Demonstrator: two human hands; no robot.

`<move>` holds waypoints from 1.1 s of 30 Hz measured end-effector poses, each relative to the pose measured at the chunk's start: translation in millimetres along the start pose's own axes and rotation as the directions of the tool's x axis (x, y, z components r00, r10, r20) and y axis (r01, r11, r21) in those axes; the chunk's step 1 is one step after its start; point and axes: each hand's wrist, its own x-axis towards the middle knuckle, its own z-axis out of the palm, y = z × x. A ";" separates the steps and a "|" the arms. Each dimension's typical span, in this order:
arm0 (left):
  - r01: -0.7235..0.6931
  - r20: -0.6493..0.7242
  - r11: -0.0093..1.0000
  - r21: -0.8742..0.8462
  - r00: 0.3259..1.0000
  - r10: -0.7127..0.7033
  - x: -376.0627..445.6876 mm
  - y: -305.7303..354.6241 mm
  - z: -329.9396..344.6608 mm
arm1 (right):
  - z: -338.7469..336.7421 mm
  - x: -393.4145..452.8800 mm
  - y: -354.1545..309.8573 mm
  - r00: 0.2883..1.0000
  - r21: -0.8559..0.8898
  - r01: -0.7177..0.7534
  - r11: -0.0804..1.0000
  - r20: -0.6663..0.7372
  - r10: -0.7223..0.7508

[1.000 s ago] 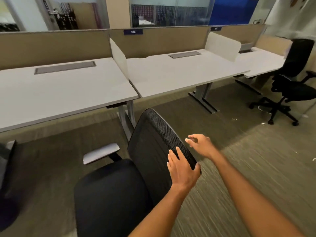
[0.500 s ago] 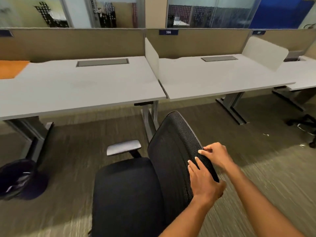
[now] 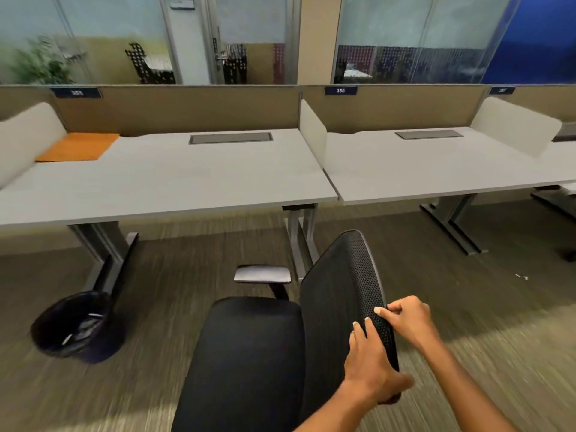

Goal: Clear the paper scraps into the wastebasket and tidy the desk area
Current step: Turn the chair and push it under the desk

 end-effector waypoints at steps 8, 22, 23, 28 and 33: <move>-0.040 0.059 0.997 0.061 0.998 0.037 -49.4 -61.0 -48.3 | 37.8 -61.5 -55.0 0.999 0.039 0.030 0.999 0.036 -0.032; -0.078 0.182 0.943 0.323 0.983 0.019 -167.9 -190.1 -156.2 | 103.5 -96.9 -156.1 0.847 -0.218 0.506 0.835 -0.059 -0.529; -0.071 0.159 0.938 0.338 0.987 0.017 -176.4 -195.6 -159.5 | 108.9 -93.9 -164.2 0.810 -0.244 0.560 0.792 -0.039 -0.585; 0.047 -0.183 0.912 0.408 0.983 0.031 -208.2 -220.1 -160.2 | 128.6 -87.0 -193.1 0.696 -0.262 0.716 0.647 0.209 -0.686; 0.241 -0.541 0.886 0.396 0.841 0.013 -223.9 -243.8 -152.9 | 152.5 -115.1 -219.2 0.615 -0.291 0.788 0.542 0.391 -0.685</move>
